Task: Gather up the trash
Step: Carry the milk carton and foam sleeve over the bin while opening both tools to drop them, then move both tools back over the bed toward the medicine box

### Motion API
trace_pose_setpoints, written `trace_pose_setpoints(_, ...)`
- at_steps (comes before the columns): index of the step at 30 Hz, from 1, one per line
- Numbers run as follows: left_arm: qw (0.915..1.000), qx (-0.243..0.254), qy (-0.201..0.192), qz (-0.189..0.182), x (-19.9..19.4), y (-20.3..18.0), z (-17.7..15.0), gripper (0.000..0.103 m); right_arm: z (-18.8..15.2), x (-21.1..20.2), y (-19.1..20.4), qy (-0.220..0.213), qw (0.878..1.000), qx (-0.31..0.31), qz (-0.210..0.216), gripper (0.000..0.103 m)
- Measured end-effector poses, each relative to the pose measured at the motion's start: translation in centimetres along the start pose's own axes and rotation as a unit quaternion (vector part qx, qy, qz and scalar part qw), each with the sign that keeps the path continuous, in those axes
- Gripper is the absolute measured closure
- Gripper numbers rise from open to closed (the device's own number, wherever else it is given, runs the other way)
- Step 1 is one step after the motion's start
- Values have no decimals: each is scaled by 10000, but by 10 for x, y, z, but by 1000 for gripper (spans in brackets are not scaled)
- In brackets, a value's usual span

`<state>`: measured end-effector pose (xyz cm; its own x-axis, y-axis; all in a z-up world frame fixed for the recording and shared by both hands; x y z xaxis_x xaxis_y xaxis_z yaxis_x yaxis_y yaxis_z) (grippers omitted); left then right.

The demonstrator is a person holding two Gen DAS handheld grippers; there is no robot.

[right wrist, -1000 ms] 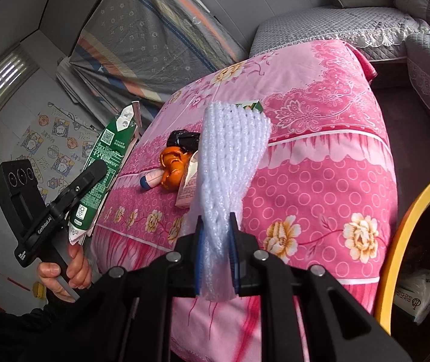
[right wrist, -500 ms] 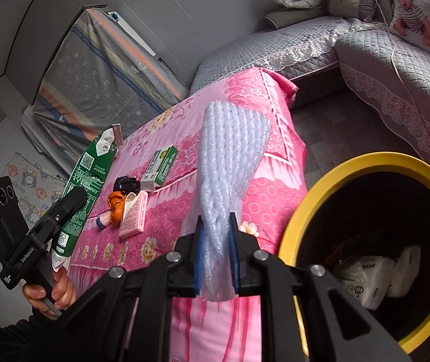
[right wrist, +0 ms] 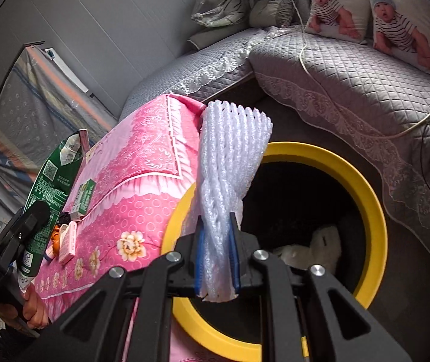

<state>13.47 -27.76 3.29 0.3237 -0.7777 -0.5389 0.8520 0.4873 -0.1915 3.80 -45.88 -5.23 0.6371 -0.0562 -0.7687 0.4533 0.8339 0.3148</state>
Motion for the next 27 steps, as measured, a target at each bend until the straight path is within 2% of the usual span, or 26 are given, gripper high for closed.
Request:
trace_pose_setpoints(4,9997,-74,170,-139,29,-6,-1,46,-5,4,-14,2,9997,135,-204,90)
trace_pose_setpoints(12,9975,-337,560,-256,86,-6,-8,46,-14,16,-39,247,9982,452,-300,90)
trace_pose_setpoints(18,9958,-520,690,-313,106,-3,-11,46,-17,21,-46,339,9971,581,-357,89)
trace_pose_setpoints(19,9957,-551,680,-309,107,-2,-10,43,-17,21,-48,332,9970,615,-338,86)
trace_pose_setpoints(20,9956,-594,663,-306,107,-1,-9,35,-16,20,-49,330,9967,654,-362,80)
trace_pose_setpoints(23,9957,-639,611,-266,106,2,-9,28,-14,14,-57,230,9955,796,-453,65)
trace_pose_setpoints(24,9957,-670,598,-245,104,4,-10,26,-14,12,-59,199,9950,859,-466,63)
trace_pose_setpoints(25,9955,-741,553,-218,100,9,-10,19,-14,9,-62,171,9946,902,-481,60)
trace_pose_setpoints(27,9949,-911,386,-202,89,17,-10,13,-13,6,-66,143,9939,962,-518,59)
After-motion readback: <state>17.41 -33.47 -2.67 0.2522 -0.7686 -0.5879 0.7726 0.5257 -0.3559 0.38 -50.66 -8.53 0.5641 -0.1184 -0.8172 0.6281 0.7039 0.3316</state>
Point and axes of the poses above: each gripper's, at about its wrist camera, not at the fingertips, and x roughly the way its jaws point, y to its left, z to its top, the point moved 1 cm from there along x, roughly the way its jaws point, and after that the axes turned 9 degrees about -z, right-handed, at the moved point
